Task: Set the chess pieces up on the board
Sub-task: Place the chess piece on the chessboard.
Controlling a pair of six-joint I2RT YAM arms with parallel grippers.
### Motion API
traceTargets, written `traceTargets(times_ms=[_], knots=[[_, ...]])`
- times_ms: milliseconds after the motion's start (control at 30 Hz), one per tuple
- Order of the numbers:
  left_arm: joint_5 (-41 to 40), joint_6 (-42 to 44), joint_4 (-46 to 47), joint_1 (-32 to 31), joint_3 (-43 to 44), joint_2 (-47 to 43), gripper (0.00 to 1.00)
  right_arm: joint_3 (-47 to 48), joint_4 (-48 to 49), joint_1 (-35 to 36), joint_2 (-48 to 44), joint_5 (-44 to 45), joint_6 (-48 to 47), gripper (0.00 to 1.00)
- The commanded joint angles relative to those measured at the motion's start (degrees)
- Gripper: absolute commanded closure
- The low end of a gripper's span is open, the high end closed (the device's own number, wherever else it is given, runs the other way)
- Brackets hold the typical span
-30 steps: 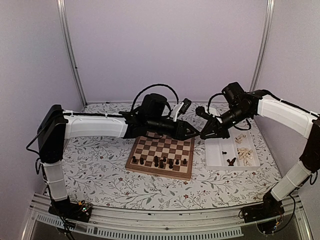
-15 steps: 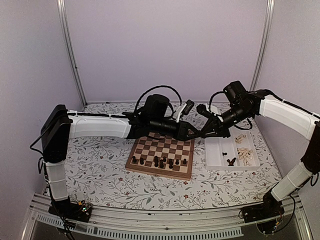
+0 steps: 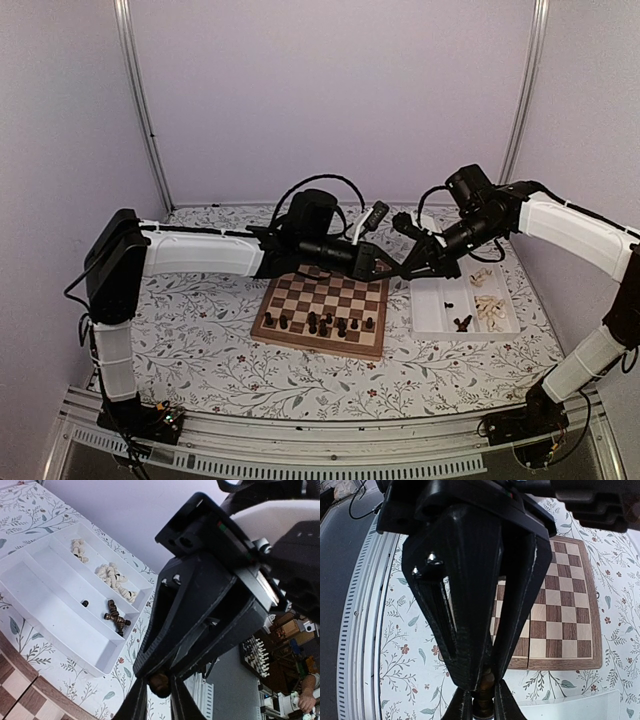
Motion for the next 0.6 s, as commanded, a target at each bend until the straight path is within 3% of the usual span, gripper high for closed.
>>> traceTargets(times_ms=[0, 233, 467, 567], knots=[[3.53, -0.75, 3.80, -0.95, 0.75, 0.93, 0.82, -0.54, 2.24, 1.35, -0.91, -0.67, -0.44, 0.87], [4.73, -2.49, 3.50, -0.72, 2.23, 2.39, 0.79, -1.09, 2.35, 2.41, -1.24, -0.51, -1.45, 0.87], [5.08, -2.07, 2.86, -0.60, 2.72, 2.78, 0.94, -1.34, 4.34, 2.41, -1.83, -0.29, -0.05, 0.86], [3.53, 0.40, -0.48, -0.23, 2.80, 1.47, 0.95, -1.35, 4.92, 2.08, -2.40, -0.01, 1.10, 0.73]])
